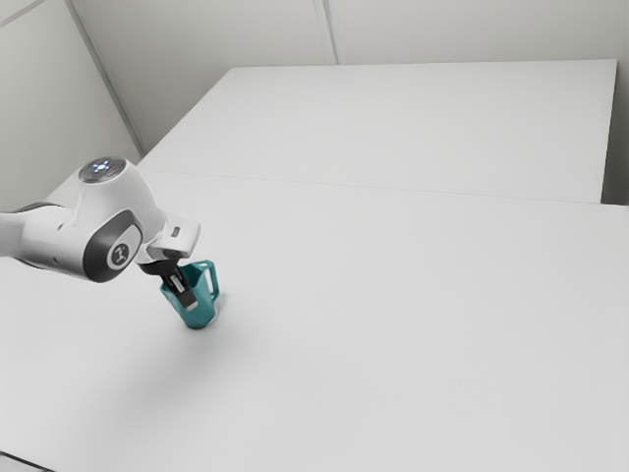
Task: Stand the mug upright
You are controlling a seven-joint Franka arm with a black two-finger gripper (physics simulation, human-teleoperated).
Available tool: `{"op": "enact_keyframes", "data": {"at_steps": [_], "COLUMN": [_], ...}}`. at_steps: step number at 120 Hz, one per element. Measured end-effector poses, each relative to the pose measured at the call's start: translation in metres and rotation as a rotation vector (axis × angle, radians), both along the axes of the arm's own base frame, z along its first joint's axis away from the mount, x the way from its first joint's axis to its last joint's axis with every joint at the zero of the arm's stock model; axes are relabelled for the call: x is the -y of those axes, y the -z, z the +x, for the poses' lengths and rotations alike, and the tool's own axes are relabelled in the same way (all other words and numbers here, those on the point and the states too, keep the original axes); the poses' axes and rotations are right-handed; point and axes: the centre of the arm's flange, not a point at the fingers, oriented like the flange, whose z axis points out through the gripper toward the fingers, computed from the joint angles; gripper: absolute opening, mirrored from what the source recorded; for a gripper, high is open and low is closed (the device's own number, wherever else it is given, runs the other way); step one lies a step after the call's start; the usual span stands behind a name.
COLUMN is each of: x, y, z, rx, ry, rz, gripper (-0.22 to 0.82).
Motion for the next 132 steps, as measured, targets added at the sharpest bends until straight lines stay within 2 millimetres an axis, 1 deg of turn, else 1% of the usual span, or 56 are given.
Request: {"op": "enact_keyframes", "data": {"at_steps": [16,27,36,45,50,56,65,69,77,83,93,101,108,113,117,132], "x": [-0.001,-0.001,-0.003,-0.006,-0.008,-0.009,-0.005,-0.004,-0.003,0.001,0.014,0.028,0.045,0.054,0.058,0.057], "y": [-0.003,-0.014,-0.028,-0.05,-0.064,-0.087,-0.132,-0.149,-0.174,-0.188,-0.201,-0.208,-0.211,-0.21,-0.21,-0.21], "z": [0.0,-0.002,-0.004,-0.006,-0.003,0.009,0.039,0.051,0.076,0.097,0.127,0.144,0.156,0.159,0.159,0.152], "rx": [0.003,0.022,0.046,0.083,0.104,0.134,0.173,0.179,0.17,0.149,0.096,0.051,0.01,-0.022,-0.046,-0.11], "ry": [-0.003,-0.005,-0.01,-0.018,-0.024,-0.032,-0.051,-0.065,-0.104,-0.131,-0.162,-0.179,-0.186,-0.195,-0.207,-0.27], "rz": [-0.002,-0.008,-0.016,-0.025,-0.027,-0.025,-0.027,-0.034,-0.051,-0.059,-0.069,-0.074,-0.076,-0.078,-0.079,-0.084], "gripper": [0.32,0.36,0.38,0.41,0.42,0.44,0.47,0.48,0.51,0.53,0.55,0.57,0.58,0.58,0.58,0.59]}}
